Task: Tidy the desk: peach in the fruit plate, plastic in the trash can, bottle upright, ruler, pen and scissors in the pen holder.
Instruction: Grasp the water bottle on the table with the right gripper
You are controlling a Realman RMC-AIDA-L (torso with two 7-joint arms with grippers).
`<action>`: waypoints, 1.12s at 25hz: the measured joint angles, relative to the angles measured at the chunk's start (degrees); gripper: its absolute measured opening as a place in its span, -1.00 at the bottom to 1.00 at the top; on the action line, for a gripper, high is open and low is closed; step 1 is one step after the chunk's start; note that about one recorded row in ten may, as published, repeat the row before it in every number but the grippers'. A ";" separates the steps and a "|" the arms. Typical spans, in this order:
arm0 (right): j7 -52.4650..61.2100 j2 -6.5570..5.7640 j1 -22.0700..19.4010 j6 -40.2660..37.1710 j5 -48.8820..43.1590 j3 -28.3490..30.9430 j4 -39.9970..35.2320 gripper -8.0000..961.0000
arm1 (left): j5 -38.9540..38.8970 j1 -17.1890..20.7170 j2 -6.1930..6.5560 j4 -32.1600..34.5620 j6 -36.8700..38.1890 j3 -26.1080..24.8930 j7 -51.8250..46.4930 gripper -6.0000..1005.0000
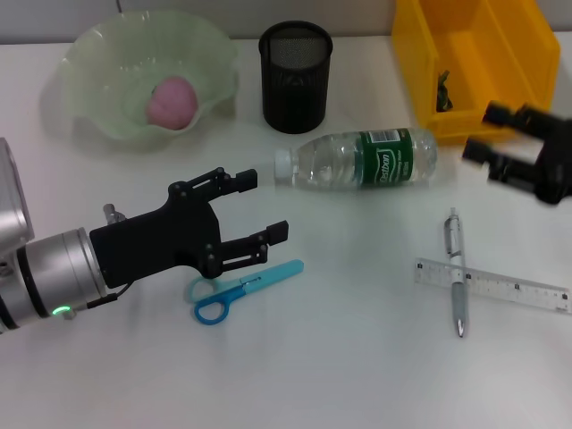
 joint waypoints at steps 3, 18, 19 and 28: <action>-0.75 0.12 -0.07 -0.19 -2.74 -0.22 -0.45 0.49 | 0.03 0.04 -0.01 0.02 0.00 0.02 -0.12 0.61; -4.14 2.28 -0.22 0.14 -13.22 -0.40 -4.00 0.49 | -0.01 0.12 -0.02 -0.17 0.00 0.01 -0.19 0.60; -4.14 2.35 -0.24 0.17 -13.23 -0.26 -4.18 0.49 | -0.07 0.06 -0.02 -0.20 -0.03 0.01 -0.39 0.60; -2.17 2.74 -0.25 -0.40 -13.34 -0.40 -7.16 0.51 | -0.38 -0.04 -0.09 0.08 -0.13 -0.38 -1.52 0.60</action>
